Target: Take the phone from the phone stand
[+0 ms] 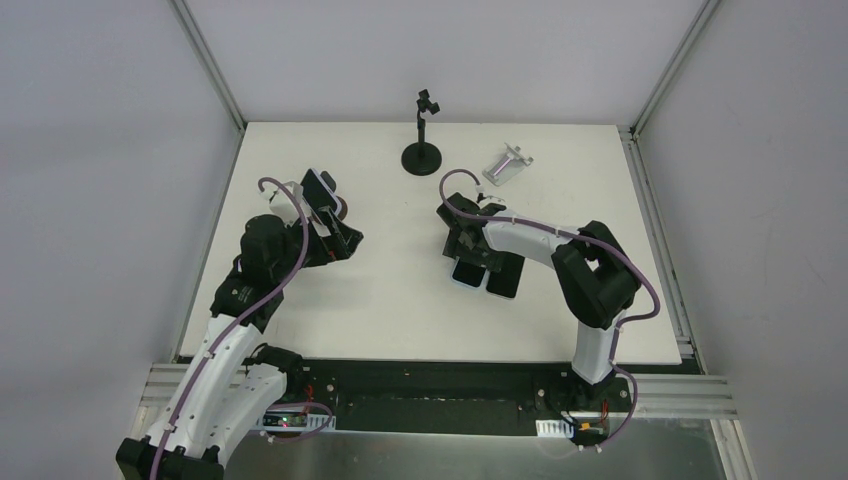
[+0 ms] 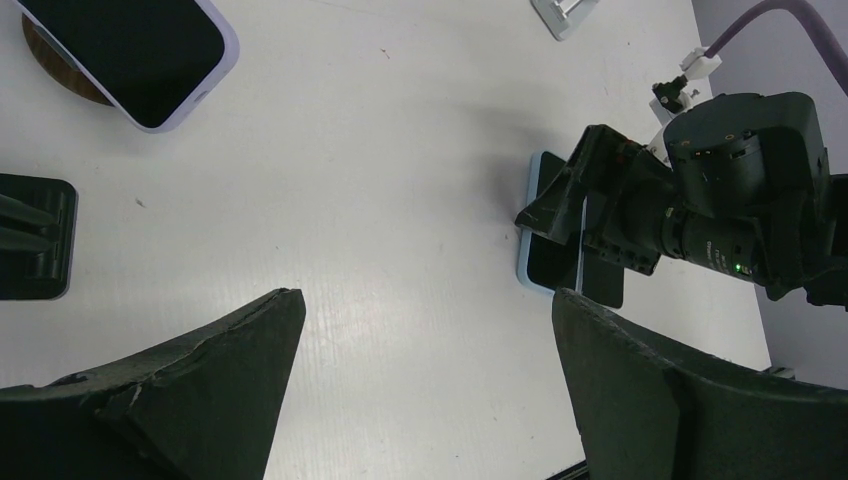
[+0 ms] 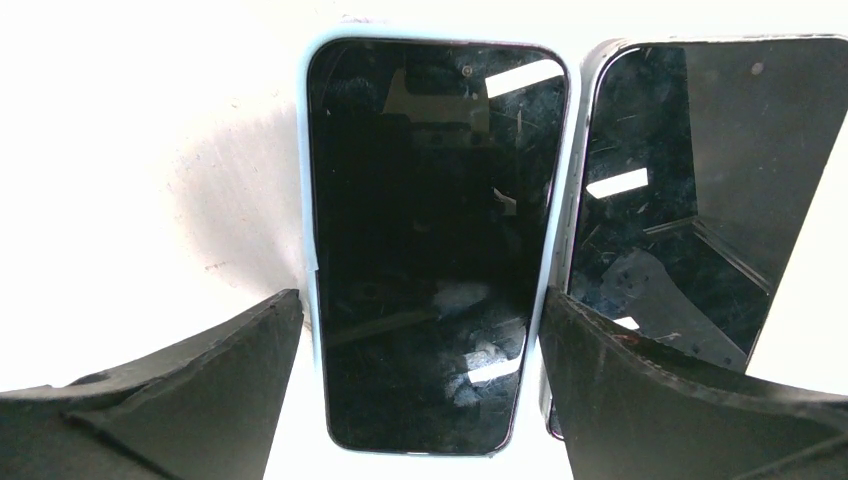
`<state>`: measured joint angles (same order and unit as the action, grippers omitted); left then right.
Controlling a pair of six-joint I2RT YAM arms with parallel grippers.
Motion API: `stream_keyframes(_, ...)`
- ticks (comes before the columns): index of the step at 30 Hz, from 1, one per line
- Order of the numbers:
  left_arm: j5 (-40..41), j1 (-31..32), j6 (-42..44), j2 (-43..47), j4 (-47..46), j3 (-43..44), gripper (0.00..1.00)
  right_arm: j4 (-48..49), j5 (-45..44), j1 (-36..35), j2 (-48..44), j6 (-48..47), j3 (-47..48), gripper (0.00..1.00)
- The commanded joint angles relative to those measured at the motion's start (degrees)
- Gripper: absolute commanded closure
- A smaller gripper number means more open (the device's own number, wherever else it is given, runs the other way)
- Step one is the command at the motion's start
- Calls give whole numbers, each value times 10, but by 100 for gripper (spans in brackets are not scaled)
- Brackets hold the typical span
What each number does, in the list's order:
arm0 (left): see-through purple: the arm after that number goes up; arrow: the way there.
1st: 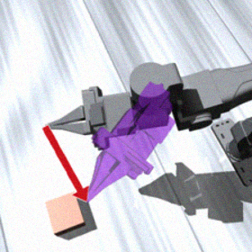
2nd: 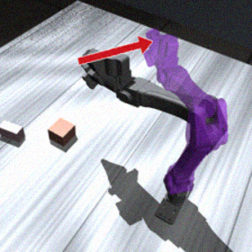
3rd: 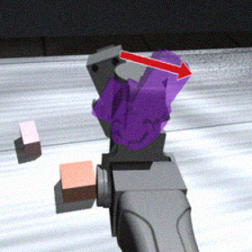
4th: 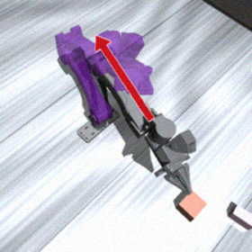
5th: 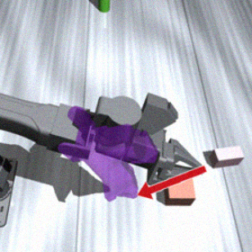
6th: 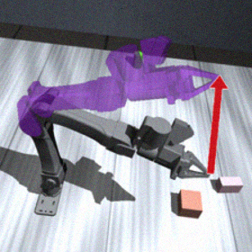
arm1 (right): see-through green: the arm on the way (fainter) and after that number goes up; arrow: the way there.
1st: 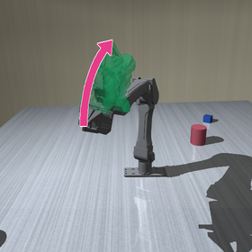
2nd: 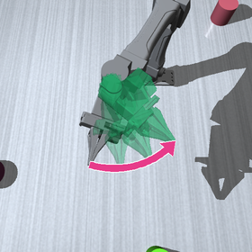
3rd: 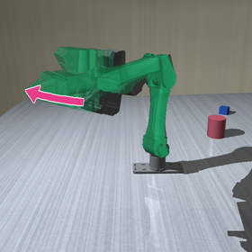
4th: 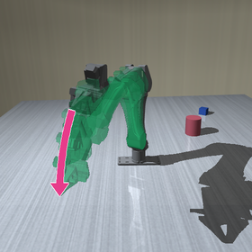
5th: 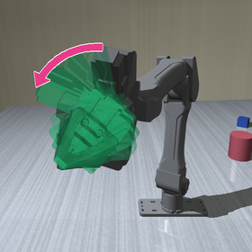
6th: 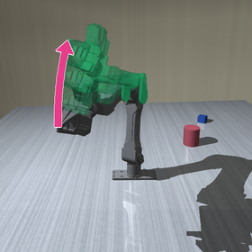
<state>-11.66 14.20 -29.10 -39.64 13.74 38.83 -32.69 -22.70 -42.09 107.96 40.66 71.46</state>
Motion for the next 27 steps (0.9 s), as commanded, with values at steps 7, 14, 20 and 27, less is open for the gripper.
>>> stream_keyframes(7,9,-1,18,-12,15,35,1,-61,2,5,-36,-29,2,9)
stream_keyframes(14,25,-1,30,-32,45,73,1,-108,-29,6,-98,-46,58,9)
stream_keyframes(20,36,-2,39,-43,59,95,1,-101,-11,5,-157,-89,70,6)
stream_keyframes(27,69,-7,56,-51,96,130,1,-109,48,5,-166,-140,109,0)
